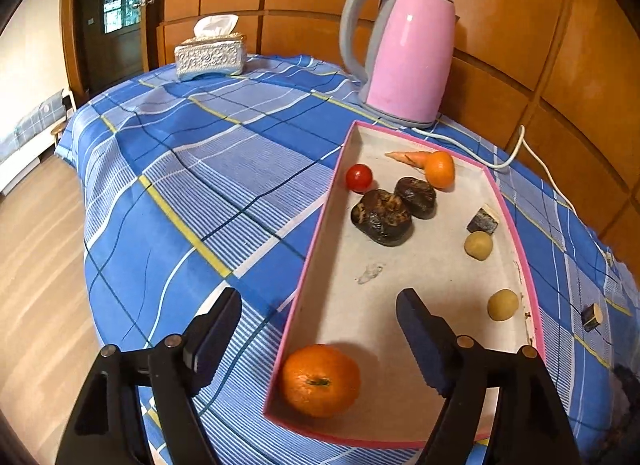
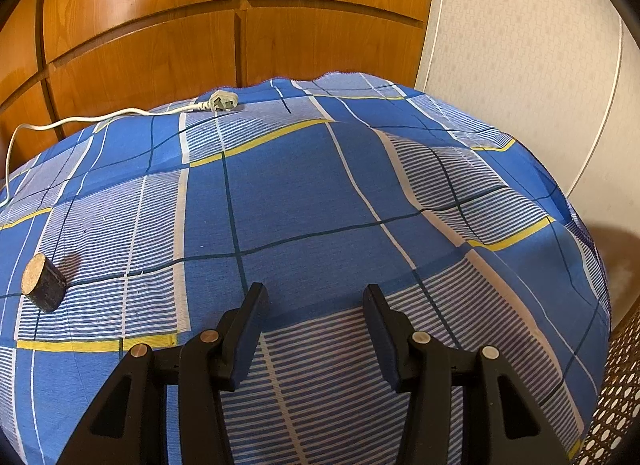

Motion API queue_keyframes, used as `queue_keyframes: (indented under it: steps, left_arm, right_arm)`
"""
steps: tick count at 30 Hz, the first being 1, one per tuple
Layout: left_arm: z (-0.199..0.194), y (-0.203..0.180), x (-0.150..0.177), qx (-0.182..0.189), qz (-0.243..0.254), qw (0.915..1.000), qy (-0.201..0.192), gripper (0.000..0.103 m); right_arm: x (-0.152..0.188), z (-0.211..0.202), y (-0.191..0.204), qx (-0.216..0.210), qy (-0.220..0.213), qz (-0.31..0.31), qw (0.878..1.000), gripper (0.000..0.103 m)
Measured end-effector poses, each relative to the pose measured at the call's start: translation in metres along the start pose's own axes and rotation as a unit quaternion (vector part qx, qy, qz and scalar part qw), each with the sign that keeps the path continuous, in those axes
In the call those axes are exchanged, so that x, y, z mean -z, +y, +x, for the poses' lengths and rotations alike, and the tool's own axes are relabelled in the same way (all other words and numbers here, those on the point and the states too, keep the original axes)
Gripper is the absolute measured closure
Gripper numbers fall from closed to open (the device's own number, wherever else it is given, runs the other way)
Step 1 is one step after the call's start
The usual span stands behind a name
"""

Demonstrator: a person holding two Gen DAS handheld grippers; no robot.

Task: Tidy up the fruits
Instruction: 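Reach the right gripper to the round wooden slice and grasp it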

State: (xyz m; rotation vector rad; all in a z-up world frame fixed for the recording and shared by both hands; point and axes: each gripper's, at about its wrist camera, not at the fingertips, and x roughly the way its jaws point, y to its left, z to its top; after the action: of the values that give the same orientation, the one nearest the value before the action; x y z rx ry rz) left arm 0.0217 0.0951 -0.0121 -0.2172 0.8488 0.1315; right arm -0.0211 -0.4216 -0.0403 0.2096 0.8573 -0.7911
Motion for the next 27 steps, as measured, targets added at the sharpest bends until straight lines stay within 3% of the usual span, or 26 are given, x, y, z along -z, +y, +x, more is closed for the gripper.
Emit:
queue_keyframes:
  steps: [1,4,7,9,12,15,18,19,20,23,27]
  left_arm:
    - [0.0,0.0,0.0,0.0,-0.001,1.0,0.0,0.023]
    - [0.001,0.002,0.0,0.001,-0.004,1.0,-0.001,0.023]
    - [0.004,0.002,0.001,0.001,-0.004,1.0,0.003,0.023]
    - [0.004,0.001,0.002,0.003,-0.004,1.0,0.006,0.023]
    - [0.003,0.001,0.002,0.005,-0.003,1.0,0.004,0.023]
    - [0.003,0.001,0.003,0.006,-0.004,1.0,0.004,0.022]
    - [0.002,0.002,0.003,0.003,-0.005,1.0,0.002,0.02]
    - [0.003,0.002,0.003,0.003,-0.006,1.0,0.002,0.02]
    - [0.003,0.003,0.003,0.002,-0.007,1.0,0.002,0.02]
    - [0.004,0.005,0.002,0.0,-0.01,0.9999,0.003,0.02]
    - [0.005,0.006,0.002,-0.001,-0.012,0.9999,0.005,0.02]
  right_arm:
    - [-0.002,0.0,0.002,-0.004,0.006,-0.002,1.0,0.053]
    - [-0.009,-0.005,0.008,-0.083,0.028,0.002,0.996,0.053]
    - [-0.014,-0.019,0.029,-0.153,0.019,-0.024,0.988,0.051]
    - [-0.017,-0.027,0.047,-0.199,0.021,-0.046,0.979,0.035]
    - [-0.019,-0.038,0.08,-0.245,0.018,-0.096,0.964,0.035]
    - [-0.019,-0.041,0.114,-0.253,0.017,-0.144,0.957,0.035]
    - [-0.017,-0.034,0.14,-0.234,0.025,-0.177,0.956,0.037]
    - [-0.015,-0.03,0.145,-0.226,0.034,-0.187,0.956,0.045]
    - [-0.012,-0.025,0.151,-0.218,0.044,-0.197,0.955,0.067]
    - [-0.006,-0.025,0.155,-0.197,0.036,-0.224,0.954,0.067]
    - [-0.008,-0.031,0.151,-0.202,0.037,-0.231,0.951,0.067]
